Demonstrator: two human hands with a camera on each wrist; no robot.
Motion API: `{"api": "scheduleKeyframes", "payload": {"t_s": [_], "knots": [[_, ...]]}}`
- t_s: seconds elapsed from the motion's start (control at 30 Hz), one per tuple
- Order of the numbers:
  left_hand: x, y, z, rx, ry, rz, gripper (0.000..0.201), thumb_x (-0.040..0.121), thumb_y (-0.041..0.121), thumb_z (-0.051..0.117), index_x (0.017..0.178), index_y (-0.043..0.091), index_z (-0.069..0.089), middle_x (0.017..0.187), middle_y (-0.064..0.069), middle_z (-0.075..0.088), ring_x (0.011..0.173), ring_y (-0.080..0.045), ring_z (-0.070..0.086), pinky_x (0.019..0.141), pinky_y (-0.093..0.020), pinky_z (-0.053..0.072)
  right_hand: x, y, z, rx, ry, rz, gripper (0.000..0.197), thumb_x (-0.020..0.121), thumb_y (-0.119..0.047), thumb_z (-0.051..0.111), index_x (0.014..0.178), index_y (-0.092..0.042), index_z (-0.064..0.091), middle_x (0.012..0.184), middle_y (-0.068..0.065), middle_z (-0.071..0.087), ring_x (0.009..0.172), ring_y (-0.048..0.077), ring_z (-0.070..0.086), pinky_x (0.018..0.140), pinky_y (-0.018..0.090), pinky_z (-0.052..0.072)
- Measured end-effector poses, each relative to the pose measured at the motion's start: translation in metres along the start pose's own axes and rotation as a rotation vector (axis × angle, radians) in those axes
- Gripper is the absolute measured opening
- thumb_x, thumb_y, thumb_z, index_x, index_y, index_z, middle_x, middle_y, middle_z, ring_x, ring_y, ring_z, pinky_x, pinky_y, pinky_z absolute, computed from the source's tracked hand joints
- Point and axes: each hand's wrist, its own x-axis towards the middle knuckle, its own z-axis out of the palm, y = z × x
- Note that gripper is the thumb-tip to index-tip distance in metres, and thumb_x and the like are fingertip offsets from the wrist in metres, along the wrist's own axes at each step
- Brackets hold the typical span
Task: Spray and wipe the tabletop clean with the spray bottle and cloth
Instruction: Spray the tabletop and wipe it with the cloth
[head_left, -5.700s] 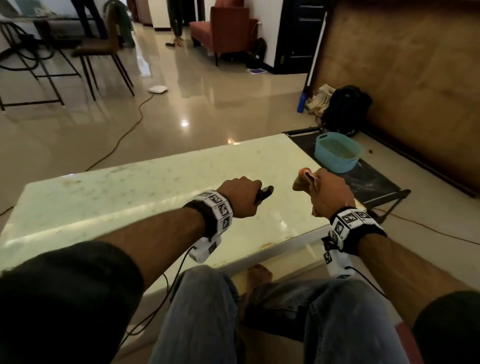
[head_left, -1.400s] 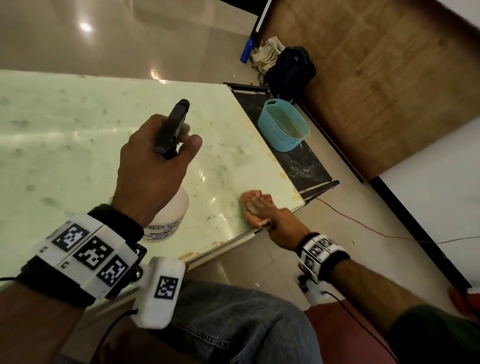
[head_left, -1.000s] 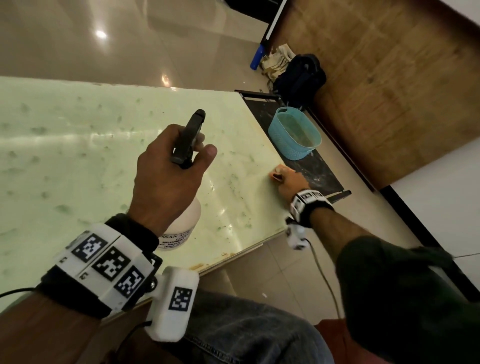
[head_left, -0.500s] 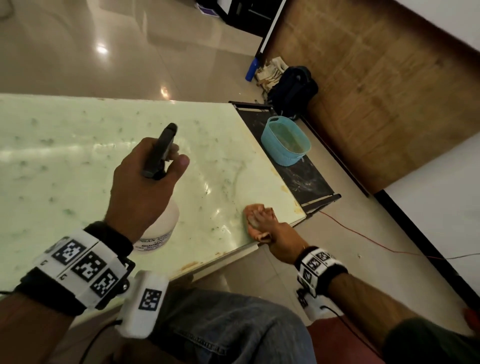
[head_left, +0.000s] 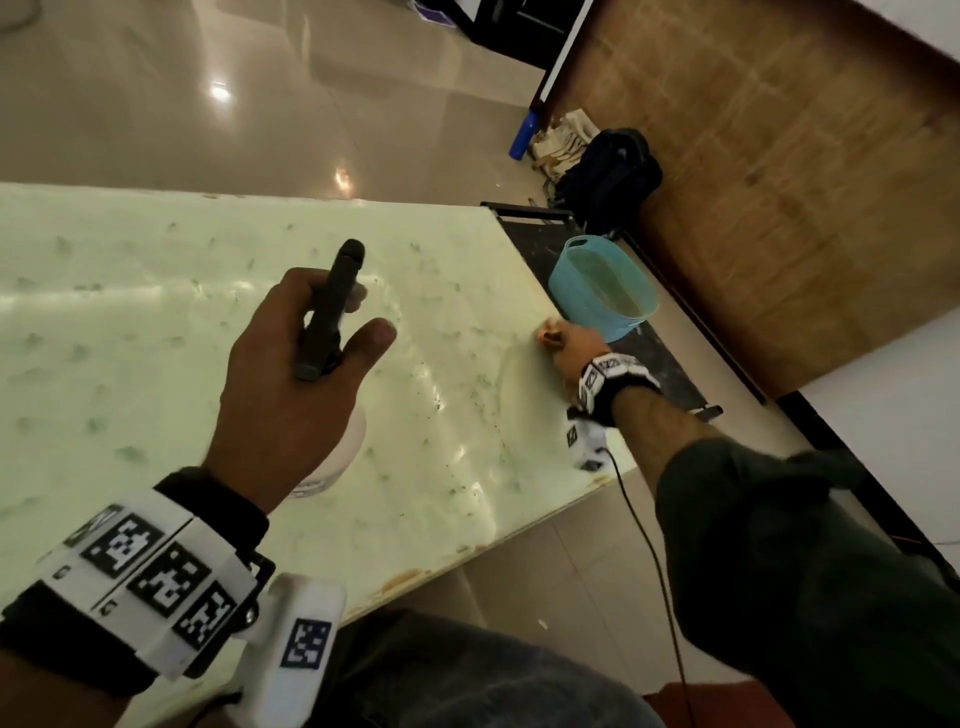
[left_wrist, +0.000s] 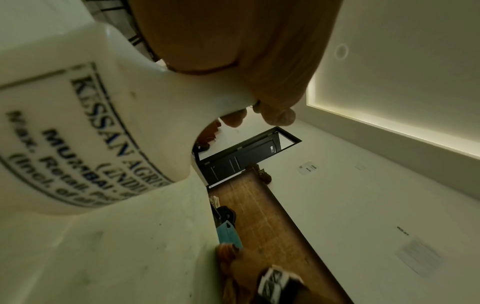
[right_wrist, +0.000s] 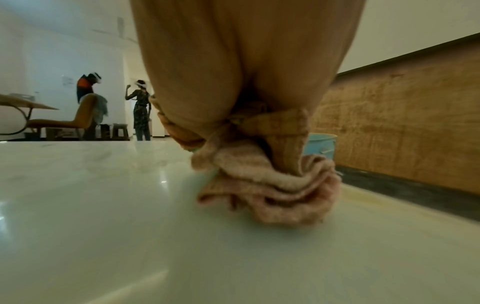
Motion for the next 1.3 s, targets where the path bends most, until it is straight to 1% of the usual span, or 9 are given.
{"api": "scheduleKeyframes", "payload": {"t_s": [0.13, 0.2, 0.33, 0.53, 0.73, 0.93, 1.03, 1.17, 1.3], "knots": [[0.002, -0.011, 0.001, 0.026, -0.014, 0.015, 0.031, 0.086, 0.051, 0.067, 0.111, 0.034, 0.057, 0.116, 0.012, 0.068, 0.086, -0.009, 0.059, 0.082, -0.026, 0.045, 0.035, -0.018, -0.005, -0.018, -0.009, -0.001, 0.037, 0.093, -0.004, 0.047, 0.129, -0.009, 0.055, 0.134, 0.015, 0.055, 0.126, 0.032, 0.049, 0.103, 0.032, 0.038], [0.002, -0.014, 0.002, 0.030, -0.022, 0.000, 0.039, 0.085, 0.055, 0.066, 0.116, 0.032, 0.059, 0.115, 0.013, 0.067, 0.083, -0.010, 0.059, 0.081, -0.031, 0.048, 0.027, -0.019, -0.005, -0.007, -0.022, -0.055, 0.036, 0.090, -0.002, 0.046, 0.122, -0.014, 0.059, 0.127, 0.014, 0.059, 0.121, 0.033, 0.053, 0.095, 0.029, 0.040], [-0.006, -0.012, 0.000, 0.065, -0.039, -0.030, 0.035, 0.087, 0.050, 0.069, 0.117, 0.034, 0.058, 0.114, 0.016, 0.067, 0.074, -0.025, 0.061, 0.083, -0.041, 0.053, -0.028, -0.018, -0.005, -0.062, -0.121, -0.132, 0.052, 0.092, -0.005, 0.044, 0.143, -0.020, 0.039, 0.139, 0.016, 0.047, 0.127, 0.033, 0.046, 0.104, 0.034, 0.036], [-0.026, 0.003, -0.007, 0.130, 0.040, -0.062, 0.044, 0.094, 0.033, 0.072, 0.098, 0.071, 0.050, 0.100, 0.002, 0.068, 0.060, -0.012, 0.062, 0.080, -0.037, 0.056, -0.136, -0.001, 0.003, -0.085, -0.284, -0.298, 0.070, 0.092, -0.005, 0.049, 0.152, -0.022, 0.017, 0.153, 0.016, 0.031, 0.137, 0.033, 0.035, 0.109, 0.032, 0.027], [-0.027, 0.003, -0.005, 0.106, 0.091, -0.161, 0.030, 0.090, 0.036, 0.073, 0.097, 0.060, 0.057, 0.086, 0.022, 0.074, 0.071, -0.021, 0.070, 0.088, -0.047, 0.060, -0.176, 0.040, 0.035, -0.090, -0.274, -0.489, 0.085, 0.079, 0.012, 0.047, 0.151, -0.021, 0.017, 0.160, -0.001, 0.011, 0.148, 0.020, 0.010, 0.120, 0.029, 0.011], [-0.019, -0.010, -0.005, 0.071, 0.078, -0.153, 0.021, 0.094, 0.027, 0.073, 0.112, 0.032, 0.062, 0.073, -0.003, 0.074, 0.059, 0.001, 0.069, 0.084, -0.037, 0.059, -0.135, 0.022, 0.027, -0.029, -0.177, -0.279, 0.046, 0.101, -0.033, 0.040, 0.145, -0.019, 0.036, 0.149, 0.007, 0.038, 0.136, 0.028, 0.038, 0.112, 0.037, 0.031], [-0.013, -0.021, -0.005, 0.036, 0.060, -0.143, 0.024, 0.094, 0.029, 0.073, 0.115, 0.032, 0.062, 0.072, 0.004, 0.073, 0.059, -0.002, 0.071, 0.081, -0.037, 0.060, -0.087, -0.001, 0.015, -0.075, -0.084, -0.186, 0.040, 0.102, -0.031, 0.035, 0.137, -0.015, 0.045, 0.138, 0.014, 0.050, 0.126, 0.031, 0.047, 0.104, 0.029, 0.032], [0.002, -0.036, -0.003, 0.044, 0.024, -0.127, 0.028, 0.092, 0.033, 0.074, 0.118, 0.031, 0.063, 0.063, 0.009, 0.071, 0.061, -0.003, 0.072, 0.076, -0.027, 0.056, -0.015, -0.035, 0.008, -0.145, -0.054, -0.095, 0.039, 0.098, -0.025, 0.041, 0.136, -0.018, 0.046, 0.130, 0.018, 0.056, 0.120, 0.038, 0.053, 0.103, 0.040, 0.040], [0.014, -0.040, 0.006, 0.054, 0.009, -0.127, 0.027, 0.093, 0.035, 0.071, 0.118, 0.032, 0.062, 0.062, 0.013, 0.070, 0.061, -0.004, 0.071, 0.070, -0.012, 0.049, 0.026, -0.061, 0.000, -0.111, -0.023, -0.124, 0.022, 0.094, -0.015, 0.042, 0.106, -0.023, 0.059, 0.118, 0.015, 0.063, 0.110, 0.035, 0.058, 0.094, 0.037, 0.043]]}}
